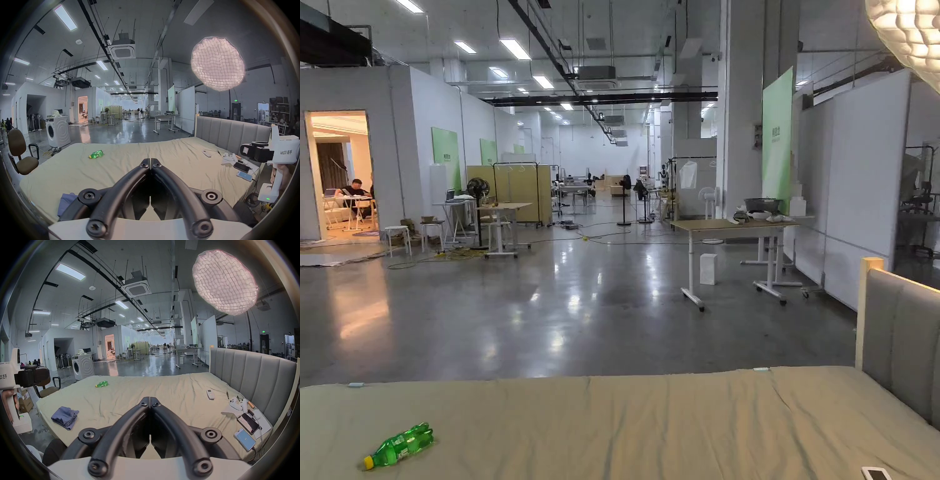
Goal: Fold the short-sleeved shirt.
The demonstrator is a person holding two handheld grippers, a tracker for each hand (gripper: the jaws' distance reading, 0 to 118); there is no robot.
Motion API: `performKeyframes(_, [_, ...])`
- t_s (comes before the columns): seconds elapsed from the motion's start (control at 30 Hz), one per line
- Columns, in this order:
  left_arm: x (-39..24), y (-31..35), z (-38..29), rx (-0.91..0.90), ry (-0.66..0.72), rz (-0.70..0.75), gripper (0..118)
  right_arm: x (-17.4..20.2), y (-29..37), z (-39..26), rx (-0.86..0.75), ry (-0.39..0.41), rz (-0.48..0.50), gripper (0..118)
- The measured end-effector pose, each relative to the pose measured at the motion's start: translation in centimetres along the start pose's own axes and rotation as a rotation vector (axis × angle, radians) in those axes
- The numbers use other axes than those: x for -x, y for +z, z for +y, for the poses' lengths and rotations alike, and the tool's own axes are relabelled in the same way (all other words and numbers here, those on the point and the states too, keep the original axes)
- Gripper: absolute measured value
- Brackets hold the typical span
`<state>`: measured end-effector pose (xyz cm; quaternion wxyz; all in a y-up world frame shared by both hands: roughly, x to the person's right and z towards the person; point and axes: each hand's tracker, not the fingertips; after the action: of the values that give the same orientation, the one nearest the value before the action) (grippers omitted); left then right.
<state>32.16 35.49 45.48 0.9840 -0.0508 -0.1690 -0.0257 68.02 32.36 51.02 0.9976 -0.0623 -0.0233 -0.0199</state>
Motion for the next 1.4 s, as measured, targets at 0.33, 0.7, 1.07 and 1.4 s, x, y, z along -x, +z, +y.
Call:
performKeyframes(0.33, [0.2, 0.0, 0.1, 0.002, -0.004, 0.028, 48, 0.9, -0.1, 0.2, -0.013, 0.044, 0.005, 85])
performKeyframes(0.7, [0.7, 0.2, -0.1, -0.049, 0.023, 0.093, 118, 1.6, 0.5, 0.7, -0.108, 0.099, 0.014, 118])
performKeyframes(1.07, [0.3, 0.8, 0.3, -0.081, -0.025, 0.07, 118, 1.8, 0.0, 0.4, -0.072, 0.106, 0.02, 118])
performKeyframes(1.4, [0.1, 0.5, 0.6, -0.077, -0.024, 0.061, 118, 1.7, -0.3, 0.3, -0.07, 0.116, 0.009, 118])
